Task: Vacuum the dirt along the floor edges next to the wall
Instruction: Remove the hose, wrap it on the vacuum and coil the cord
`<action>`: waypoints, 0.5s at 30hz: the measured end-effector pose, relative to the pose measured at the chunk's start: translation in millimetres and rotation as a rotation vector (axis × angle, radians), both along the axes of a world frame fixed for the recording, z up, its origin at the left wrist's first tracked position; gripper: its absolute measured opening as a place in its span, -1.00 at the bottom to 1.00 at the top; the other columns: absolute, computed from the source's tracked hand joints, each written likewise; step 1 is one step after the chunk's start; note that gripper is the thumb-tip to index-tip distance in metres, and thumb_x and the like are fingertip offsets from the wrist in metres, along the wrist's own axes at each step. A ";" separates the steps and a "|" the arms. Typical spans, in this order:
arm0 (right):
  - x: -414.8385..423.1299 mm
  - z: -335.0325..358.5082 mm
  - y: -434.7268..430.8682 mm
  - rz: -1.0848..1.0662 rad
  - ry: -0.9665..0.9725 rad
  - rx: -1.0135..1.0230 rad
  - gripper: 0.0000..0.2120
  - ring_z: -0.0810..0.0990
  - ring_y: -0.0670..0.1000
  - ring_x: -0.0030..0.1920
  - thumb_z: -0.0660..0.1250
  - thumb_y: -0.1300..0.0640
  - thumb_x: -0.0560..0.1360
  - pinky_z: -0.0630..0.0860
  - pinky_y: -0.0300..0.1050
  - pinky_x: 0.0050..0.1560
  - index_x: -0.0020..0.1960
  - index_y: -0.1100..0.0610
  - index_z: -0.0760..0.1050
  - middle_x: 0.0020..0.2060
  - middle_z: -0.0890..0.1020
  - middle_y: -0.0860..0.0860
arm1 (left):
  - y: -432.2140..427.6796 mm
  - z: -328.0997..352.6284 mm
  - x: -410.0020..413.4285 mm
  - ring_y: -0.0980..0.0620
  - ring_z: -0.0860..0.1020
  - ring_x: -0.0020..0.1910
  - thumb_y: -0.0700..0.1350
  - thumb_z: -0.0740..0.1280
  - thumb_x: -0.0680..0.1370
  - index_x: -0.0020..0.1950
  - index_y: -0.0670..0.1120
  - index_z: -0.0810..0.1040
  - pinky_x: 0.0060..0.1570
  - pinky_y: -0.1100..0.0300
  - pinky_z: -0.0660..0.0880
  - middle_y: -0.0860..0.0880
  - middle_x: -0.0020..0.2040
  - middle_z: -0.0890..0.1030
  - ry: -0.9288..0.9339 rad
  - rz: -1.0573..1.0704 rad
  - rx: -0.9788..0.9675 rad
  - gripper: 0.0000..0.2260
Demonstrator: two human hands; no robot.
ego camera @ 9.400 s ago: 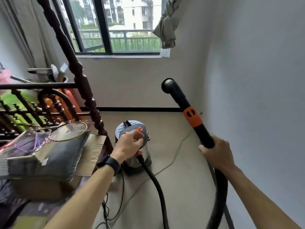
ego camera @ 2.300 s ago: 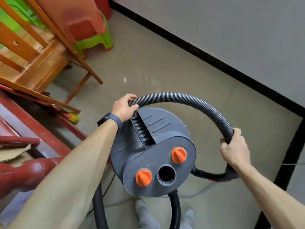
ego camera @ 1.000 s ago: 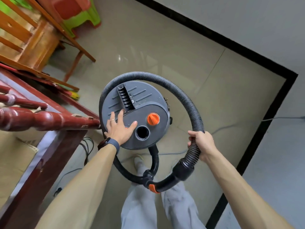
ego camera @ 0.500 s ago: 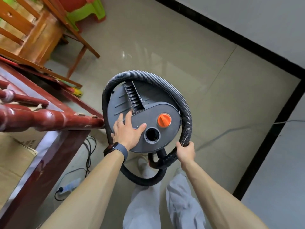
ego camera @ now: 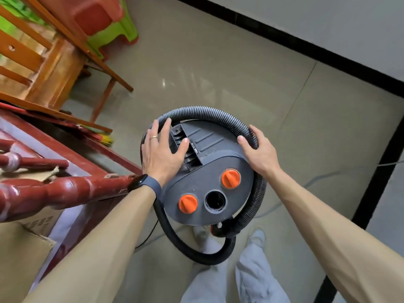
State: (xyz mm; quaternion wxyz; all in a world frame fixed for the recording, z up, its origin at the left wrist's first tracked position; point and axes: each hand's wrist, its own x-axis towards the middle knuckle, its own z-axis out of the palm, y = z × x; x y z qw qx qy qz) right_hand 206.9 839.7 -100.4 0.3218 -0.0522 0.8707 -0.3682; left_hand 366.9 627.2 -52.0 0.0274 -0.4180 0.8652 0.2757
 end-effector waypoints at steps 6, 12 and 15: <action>-26.4 -37.1 -5.6 0.218 0.023 0.263 -0.50 0.48 0.28 0.37 0.14 -0.16 0.70 0.44 0.13 0.30 0.62 -0.14 0.21 0.35 0.53 0.20 | -7.6 -16.8 -34.6 -0.03 -0.03 0.60 0.32 0.15 0.56 0.62 0.10 -0.08 0.48 -0.29 0.07 0.08 0.64 -0.03 -0.318 -0.212 0.098 -0.26; -32.0 -65.4 32.4 0.135 -0.093 0.292 -0.53 0.50 0.16 0.41 0.23 -0.02 0.69 0.36 -0.11 0.34 0.58 0.03 0.35 0.42 0.56 0.10 | 6.8 -34.7 -36.3 -0.06 -0.12 0.60 0.07 0.14 0.63 0.63 0.06 -0.13 0.51 -0.25 -0.02 0.07 0.63 -0.09 -0.195 -0.099 0.135 -0.35; -24.0 -56.8 18.6 0.028 -0.114 0.222 -0.39 0.34 0.15 0.55 0.22 -0.06 0.68 0.25 -0.07 0.48 0.65 0.13 0.19 0.57 0.37 0.15 | 7.6 -37.8 -35.0 -0.07 -0.11 0.60 0.07 0.13 0.64 0.63 0.05 -0.13 0.52 -0.22 -0.02 0.03 0.64 -0.06 -0.196 -0.093 0.128 -0.36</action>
